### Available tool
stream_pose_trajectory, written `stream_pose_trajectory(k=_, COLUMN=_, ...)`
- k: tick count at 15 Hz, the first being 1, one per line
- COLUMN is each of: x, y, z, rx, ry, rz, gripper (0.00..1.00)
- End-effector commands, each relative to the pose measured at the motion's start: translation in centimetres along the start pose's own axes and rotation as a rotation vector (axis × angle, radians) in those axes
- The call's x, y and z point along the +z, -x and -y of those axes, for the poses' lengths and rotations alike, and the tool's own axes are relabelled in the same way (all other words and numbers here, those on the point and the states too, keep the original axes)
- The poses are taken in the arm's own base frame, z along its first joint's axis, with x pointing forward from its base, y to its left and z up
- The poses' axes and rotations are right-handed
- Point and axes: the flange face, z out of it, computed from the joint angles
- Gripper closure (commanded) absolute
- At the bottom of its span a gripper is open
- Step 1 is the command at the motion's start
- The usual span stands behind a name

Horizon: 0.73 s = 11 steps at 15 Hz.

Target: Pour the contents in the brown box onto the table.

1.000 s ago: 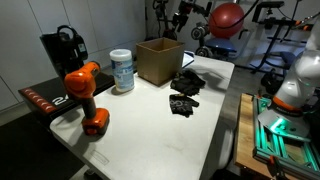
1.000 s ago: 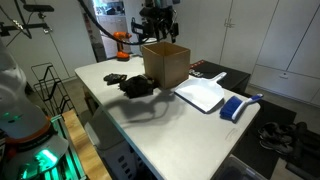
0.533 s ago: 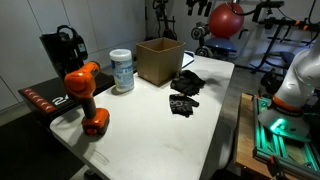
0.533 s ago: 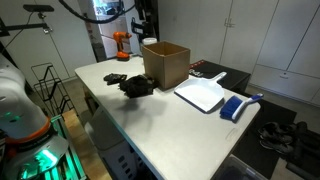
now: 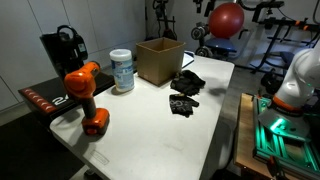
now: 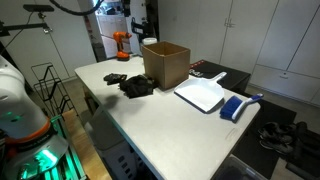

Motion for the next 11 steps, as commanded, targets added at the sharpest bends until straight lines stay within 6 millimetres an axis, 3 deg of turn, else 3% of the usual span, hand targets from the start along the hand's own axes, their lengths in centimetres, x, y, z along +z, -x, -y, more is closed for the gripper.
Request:
stream_pose_trajectory(k=1, x=-0.83, y=1.34, z=0.82, rx=0.028, ry=0.040, rz=0.009, gripper=0.00)
stream_pose_trajectory(k=11, x=-0.92, y=1.12, z=1.39, rx=0.003, ry=0.015, rz=-0.005, gripper=0.00)
